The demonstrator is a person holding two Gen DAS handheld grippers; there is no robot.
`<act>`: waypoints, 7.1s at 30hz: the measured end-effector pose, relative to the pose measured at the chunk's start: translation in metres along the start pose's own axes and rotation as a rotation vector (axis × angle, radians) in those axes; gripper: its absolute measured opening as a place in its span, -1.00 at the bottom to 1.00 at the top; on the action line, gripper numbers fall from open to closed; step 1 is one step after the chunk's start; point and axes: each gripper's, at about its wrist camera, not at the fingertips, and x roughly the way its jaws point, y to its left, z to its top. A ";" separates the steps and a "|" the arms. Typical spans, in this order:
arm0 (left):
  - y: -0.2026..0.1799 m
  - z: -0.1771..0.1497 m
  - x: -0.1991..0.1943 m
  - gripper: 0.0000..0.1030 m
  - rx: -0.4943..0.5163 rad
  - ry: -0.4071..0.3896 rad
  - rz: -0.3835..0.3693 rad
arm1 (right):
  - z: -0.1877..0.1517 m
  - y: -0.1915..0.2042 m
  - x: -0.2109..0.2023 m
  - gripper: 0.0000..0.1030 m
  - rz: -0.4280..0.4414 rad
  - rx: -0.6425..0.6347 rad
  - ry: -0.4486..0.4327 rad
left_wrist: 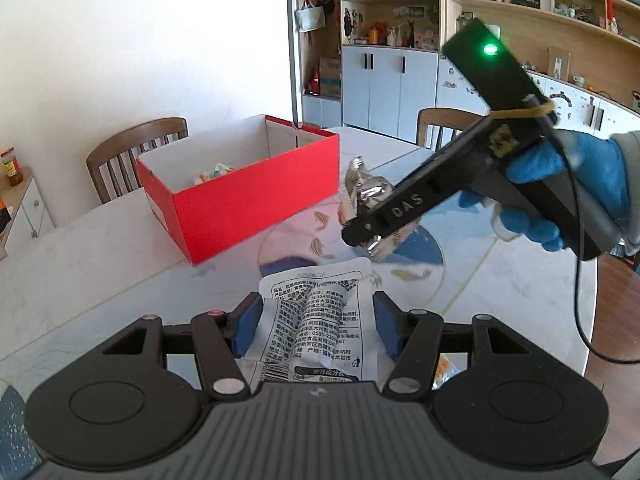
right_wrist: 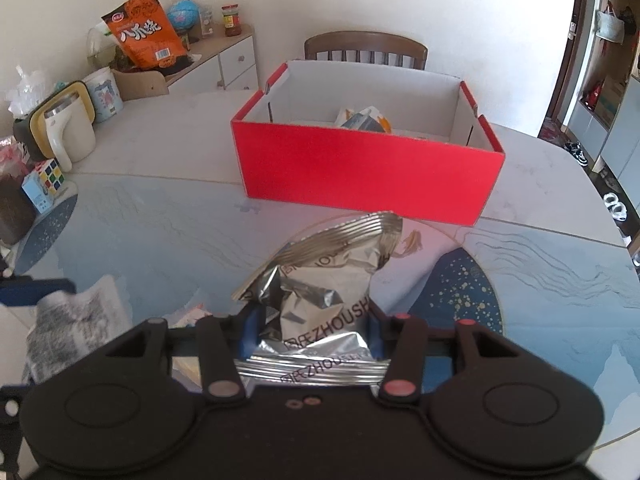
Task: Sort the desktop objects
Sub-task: 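Lift and carry foil bag with right gripper while left carries sachet to box, then lower foil bag into box with right gripper while left lowers sachet inside, then open both grippers and lift them out of the box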
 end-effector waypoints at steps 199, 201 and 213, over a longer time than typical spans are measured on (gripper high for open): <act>0.131 0.193 0.213 0.69 -0.248 0.330 0.152 | 0.198 -0.103 0.074 0.61 0.052 -0.076 0.083; 0.132 0.191 0.207 0.74 -0.264 0.317 0.143 | 0.196 -0.101 0.068 0.63 0.053 -0.074 0.071; 0.115 0.185 0.170 0.98 -0.251 0.236 0.144 | 0.176 -0.095 0.034 0.65 0.057 -0.037 0.012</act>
